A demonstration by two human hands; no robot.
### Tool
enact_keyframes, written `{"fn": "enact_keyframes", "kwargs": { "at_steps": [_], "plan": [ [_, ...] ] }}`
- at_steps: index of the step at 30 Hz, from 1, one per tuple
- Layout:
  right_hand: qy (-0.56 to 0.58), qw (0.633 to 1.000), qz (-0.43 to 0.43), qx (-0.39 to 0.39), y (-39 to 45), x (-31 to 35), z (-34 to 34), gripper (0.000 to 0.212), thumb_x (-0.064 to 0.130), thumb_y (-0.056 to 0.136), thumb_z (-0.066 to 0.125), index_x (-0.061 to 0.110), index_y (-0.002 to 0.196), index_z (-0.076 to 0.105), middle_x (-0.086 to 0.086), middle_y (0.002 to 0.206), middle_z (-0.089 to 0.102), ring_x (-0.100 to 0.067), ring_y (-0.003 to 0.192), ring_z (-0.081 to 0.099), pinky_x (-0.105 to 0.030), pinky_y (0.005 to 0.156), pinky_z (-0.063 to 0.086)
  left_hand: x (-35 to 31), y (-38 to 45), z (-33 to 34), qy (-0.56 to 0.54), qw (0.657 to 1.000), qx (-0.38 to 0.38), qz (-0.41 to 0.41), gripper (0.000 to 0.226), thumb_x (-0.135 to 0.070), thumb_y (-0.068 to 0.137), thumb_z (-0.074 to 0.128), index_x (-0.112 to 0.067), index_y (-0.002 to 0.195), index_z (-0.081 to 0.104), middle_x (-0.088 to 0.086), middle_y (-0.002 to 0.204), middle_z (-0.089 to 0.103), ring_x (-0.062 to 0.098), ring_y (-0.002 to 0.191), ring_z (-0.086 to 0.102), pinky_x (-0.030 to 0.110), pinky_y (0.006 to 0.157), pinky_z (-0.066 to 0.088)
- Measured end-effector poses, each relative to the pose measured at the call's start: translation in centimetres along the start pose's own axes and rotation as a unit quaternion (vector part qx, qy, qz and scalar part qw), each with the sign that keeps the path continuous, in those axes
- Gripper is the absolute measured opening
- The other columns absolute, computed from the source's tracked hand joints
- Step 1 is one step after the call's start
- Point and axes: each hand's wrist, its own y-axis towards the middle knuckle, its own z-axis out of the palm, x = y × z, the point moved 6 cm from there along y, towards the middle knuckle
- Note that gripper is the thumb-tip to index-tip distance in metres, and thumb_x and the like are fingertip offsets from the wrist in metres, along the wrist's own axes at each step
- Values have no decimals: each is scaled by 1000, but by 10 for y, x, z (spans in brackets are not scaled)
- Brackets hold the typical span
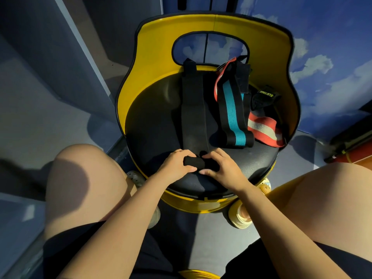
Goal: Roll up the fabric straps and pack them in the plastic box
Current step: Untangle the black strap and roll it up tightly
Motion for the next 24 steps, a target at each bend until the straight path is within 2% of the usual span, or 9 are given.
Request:
{"fn": "enact_keyframes", "kwargs": {
  "at_steps": [3, 6, 9, 12, 16, 19, 22, 24],
  "plan": [
    [-62, 998, -31, -3, -2, 0, 3, 45, 26, 79, 72, 13, 120, 59, -5, 115, 54, -21, 107, 50, -35, 90, 47, 5, 3, 2, -30, 999, 33, -10, 37, -24, 83, 69, -26, 119, 59, -2, 125, 54, 17, 115, 50, 27, 91, 40],
    [-63, 997, -40, -7, -2, 2, 2, 42, 24, 81, 71, 12, 120, 60, -5, 113, 54, -22, 106, 50, -32, 90, 46, 8, 4, 4, -53, 997, 53, -19, 40, -24, 83, 69, -24, 122, 59, -3, 127, 53, 15, 116, 48, 26, 91, 39],
    [-42, 998, -36, 9, 2, 3, 0, 42, 21, 80, 72, 12, 118, 61, -5, 112, 54, -20, 106, 51, -27, 91, 43, 9, 1, 3, -52, 999, 5, -14, 40, -22, 82, 71, -21, 121, 61, -4, 121, 42, 16, 120, 44, 21, 94, 35],
    [-7, 1000, -10, 29, 5, 1, -3, 43, 19, 79, 74, 12, 119, 61, -4, 113, 54, -18, 107, 53, -17, 90, 38, 7, -4, 5, -62, 997, -38, -21, 42, -20, 83, 69, -21, 124, 60, 0, 141, 31, 16, 133, 33, 22, 103, 29],
    [34, 998, 44, 11, 3, -5, -2, 44, 20, 77, 75, 14, 119, 62, -5, 123, 49, -18, 119, 48, -13, 96, 31, 1, -7, 9, -63, 998, -24, -16, 43, -19, 89, 62, -23, 132, 53, 0, 155, 22, 16, 143, 22, 26, 110, 23],
    [51, 997, 64, 2, 2, -6, 1, 43, 17, 77, 75, 14, 119, 62, -6, 141, 44, -19, 134, 38, -17, 104, 25, 0, -5, 9, -47, 999, -13, -16, 42, -22, 91, 59, -25, 132, 52, 0, 157, 19, 18, 144, 18, 29, 112, 22],
    [59, 996, 63, 17, 4, -6, 3, 44, 18, 78, 74, 14, 120, 61, -4, 141, 48, -20, 133, 41, -24, 107, 30, 1, -1, 11, -26, 999, 3, -22, 40, -24, 92, 57, -28, 131, 51, 0, 158, 17, 19, 144, 15, 33, 112, 22],
    [59, 996, 63, 22, 4, -6, 3, 44, 19, 80, 73, 13, 121, 60, -6, 141, 48, -19, 135, 38, -23, 107, 27, 1, 0, 11, -18, 999, 14, -23, 40, -25, 93, 55, -28, 133, 49, 1, 158, 15, 19, 144, 12, 34, 113, 22]
  ]
}}
